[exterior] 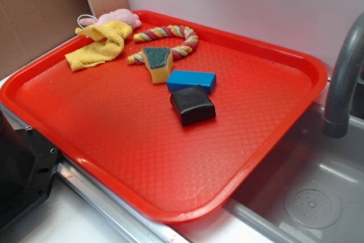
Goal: Grab the green block.
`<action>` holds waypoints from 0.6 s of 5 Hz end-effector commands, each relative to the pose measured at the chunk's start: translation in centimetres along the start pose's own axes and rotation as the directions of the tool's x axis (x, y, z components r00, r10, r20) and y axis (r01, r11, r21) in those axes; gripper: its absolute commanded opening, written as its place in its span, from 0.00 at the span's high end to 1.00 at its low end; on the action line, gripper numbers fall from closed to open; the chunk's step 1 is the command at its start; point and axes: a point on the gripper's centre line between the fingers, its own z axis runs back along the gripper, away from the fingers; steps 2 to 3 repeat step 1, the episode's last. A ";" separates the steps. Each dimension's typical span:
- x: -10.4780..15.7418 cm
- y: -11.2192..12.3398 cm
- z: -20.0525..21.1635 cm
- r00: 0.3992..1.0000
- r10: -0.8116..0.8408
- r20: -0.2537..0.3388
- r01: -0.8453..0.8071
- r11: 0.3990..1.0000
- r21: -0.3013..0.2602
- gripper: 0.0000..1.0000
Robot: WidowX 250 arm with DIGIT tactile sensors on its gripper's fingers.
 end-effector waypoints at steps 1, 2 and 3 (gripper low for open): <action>-5.6 2.4 6.5 0.992 0.037 0.119 -0.040 0.999 0.024 1.00; -5.6 2.4 6.5 0.992 0.037 0.119 -0.040 0.999 0.024 1.00; -5.6 2.4 6.5 0.992 0.037 0.119 -0.040 0.999 0.024 1.00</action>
